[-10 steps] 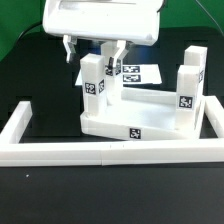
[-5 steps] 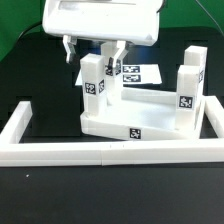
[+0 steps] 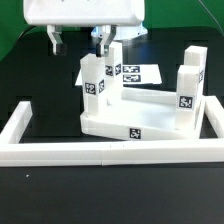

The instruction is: Assemble desk

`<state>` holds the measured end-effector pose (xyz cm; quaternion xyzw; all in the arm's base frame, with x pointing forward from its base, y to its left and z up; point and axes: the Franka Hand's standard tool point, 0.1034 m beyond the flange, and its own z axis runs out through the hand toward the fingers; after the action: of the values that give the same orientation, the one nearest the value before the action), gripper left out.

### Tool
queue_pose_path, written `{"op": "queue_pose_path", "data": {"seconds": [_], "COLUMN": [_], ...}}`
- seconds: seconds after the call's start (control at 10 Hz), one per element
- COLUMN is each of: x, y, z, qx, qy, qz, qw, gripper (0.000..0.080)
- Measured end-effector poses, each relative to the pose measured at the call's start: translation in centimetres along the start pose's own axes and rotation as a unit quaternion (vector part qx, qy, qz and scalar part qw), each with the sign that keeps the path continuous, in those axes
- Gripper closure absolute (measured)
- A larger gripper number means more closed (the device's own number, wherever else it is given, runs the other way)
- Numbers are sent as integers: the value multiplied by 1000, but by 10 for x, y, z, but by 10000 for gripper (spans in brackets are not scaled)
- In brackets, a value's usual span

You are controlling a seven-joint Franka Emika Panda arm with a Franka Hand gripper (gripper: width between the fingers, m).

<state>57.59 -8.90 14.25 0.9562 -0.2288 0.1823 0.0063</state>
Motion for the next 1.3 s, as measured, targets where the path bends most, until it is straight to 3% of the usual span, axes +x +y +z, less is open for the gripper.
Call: {"op": "queue_pose_path", "data": {"seconds": [0.2, 0.6, 0.8, 1.0, 1.3], "x": [-12, -15, -22, -17, -19], "y": [-3, -3, -16, -15, -13], "z": [16, 17, 6, -2, 4], "qx": [-11, -10, 11, 37, 33], "qy": [-7, -18, -75, -134, -138], "qz": [-8, -4, 13, 35, 39], "qw": [1000, 1000, 997, 990, 989], "gripper": [151, 151, 151, 151, 151]}}
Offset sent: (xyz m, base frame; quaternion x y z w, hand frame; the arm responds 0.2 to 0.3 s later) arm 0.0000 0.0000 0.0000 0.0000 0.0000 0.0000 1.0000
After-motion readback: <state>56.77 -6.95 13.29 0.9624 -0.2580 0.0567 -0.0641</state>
